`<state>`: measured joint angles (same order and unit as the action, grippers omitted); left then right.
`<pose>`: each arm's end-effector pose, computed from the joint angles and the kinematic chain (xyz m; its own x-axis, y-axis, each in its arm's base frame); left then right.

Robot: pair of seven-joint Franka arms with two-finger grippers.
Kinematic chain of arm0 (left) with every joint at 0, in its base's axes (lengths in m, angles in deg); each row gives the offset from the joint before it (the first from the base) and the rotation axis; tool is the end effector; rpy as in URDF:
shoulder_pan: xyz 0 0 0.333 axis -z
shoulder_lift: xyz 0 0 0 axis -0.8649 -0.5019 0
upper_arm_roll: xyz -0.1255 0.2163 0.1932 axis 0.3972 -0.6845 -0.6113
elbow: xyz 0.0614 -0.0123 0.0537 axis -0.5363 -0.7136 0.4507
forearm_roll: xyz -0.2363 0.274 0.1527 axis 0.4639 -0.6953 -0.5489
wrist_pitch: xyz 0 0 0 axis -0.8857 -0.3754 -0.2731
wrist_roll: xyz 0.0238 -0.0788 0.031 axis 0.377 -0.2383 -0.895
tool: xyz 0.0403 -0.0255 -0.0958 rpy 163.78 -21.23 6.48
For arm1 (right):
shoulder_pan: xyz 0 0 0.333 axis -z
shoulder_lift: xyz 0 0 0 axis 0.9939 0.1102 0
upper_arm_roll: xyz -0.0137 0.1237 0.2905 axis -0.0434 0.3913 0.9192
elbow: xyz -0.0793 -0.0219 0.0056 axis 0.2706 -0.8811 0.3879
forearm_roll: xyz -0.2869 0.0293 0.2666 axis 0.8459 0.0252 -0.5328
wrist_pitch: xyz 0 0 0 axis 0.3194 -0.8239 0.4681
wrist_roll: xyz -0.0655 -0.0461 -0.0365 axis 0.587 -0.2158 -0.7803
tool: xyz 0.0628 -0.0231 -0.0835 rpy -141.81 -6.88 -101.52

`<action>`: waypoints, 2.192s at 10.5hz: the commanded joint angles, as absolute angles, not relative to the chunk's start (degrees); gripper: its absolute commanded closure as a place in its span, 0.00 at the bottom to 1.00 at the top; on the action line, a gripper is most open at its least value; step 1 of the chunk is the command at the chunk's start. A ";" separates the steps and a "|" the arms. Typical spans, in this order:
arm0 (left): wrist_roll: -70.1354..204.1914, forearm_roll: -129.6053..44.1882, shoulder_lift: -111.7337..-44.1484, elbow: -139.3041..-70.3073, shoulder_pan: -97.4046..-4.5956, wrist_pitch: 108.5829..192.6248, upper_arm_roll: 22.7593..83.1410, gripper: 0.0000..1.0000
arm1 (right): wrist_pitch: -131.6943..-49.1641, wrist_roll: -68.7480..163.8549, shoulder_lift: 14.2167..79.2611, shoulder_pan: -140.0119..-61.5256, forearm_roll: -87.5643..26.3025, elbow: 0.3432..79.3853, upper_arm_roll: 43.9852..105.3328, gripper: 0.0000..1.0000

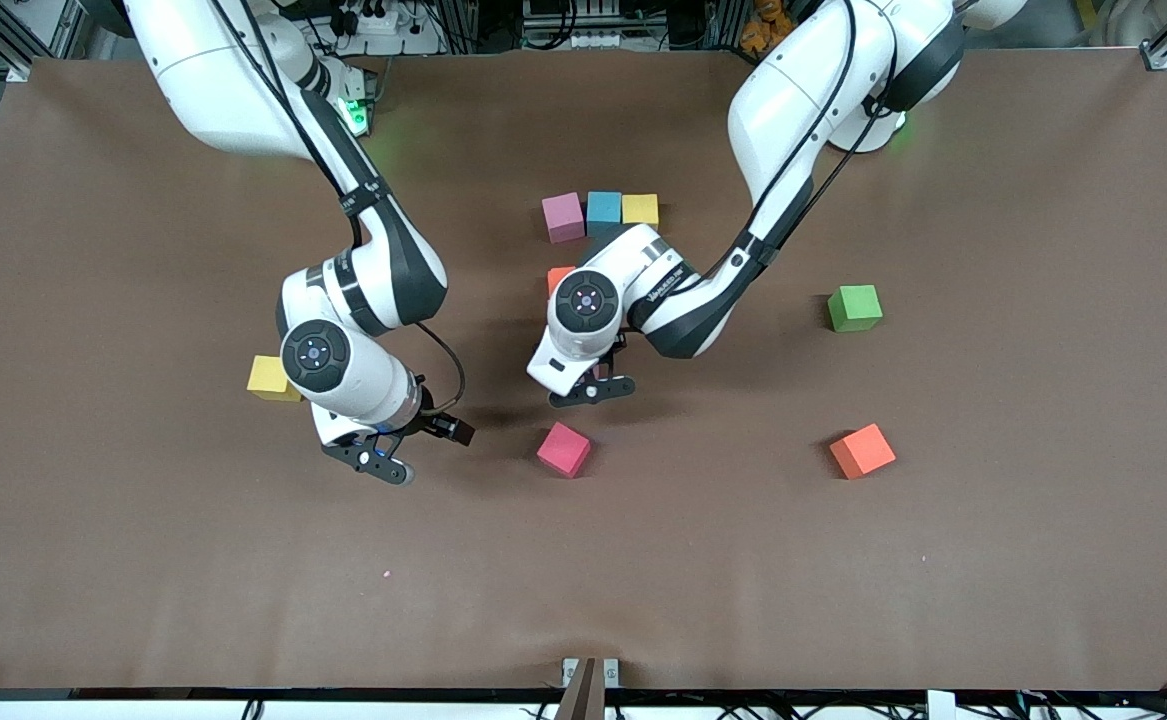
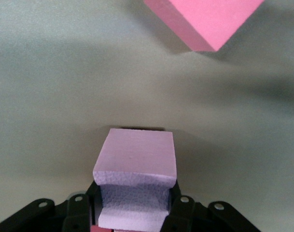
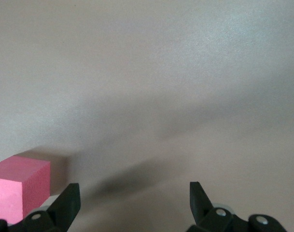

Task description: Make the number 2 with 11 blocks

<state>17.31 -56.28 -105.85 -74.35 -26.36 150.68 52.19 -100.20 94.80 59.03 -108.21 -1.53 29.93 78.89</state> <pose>0.5229 -0.5395 0.2214 0.9711 0.1551 -0.1817 0.1653 -0.9853 0.0425 0.6433 0.2852 0.2844 0.9186 -0.3900 -0.0637 -0.3942 -0.9158 -0.0771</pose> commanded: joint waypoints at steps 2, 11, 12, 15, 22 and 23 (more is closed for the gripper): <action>20.30 -54.60 -106.55 -72.42 -25.68 149.46 51.59 0.50 | -99.17 94.68 59.84 -107.93 -1.87 28.29 79.32 0.00; 20.48 -51.88 -107.60 -71.71 -25.77 150.24 51.41 0.45 | -99.17 93.63 59.84 -107.93 -1.78 28.38 79.23 0.00; 20.48 -51.62 -107.86 -71.71 -25.86 150.33 51.41 0.34 | -99.17 93.54 59.84 -108.02 -1.78 28.38 79.23 0.00; 20.31 -50.47 -107.52 -71.71 -25.95 150.42 51.41 0.00 | -99.17 93.54 59.84 -108.10 -1.78 28.47 79.23 0.00; 20.57 -50.03 -97.77 -74.00 -31.12 143.68 51.32 0.00 | -99.35 97.12 62.63 -109.07 -2.22 25.24 79.32 0.00; 20.92 -50.20 -95.84 -74.26 -33.05 140.78 51.32 0.00 | -99.18 98.28 64.39 -109.77 -2.22 22.87 79.40 0.00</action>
<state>19.39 -51.48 -99.87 -71.46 -30.82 143.88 51.63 -100.18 95.77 60.67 -109.11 -1.63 28.29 79.17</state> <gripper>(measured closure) 0.000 0.000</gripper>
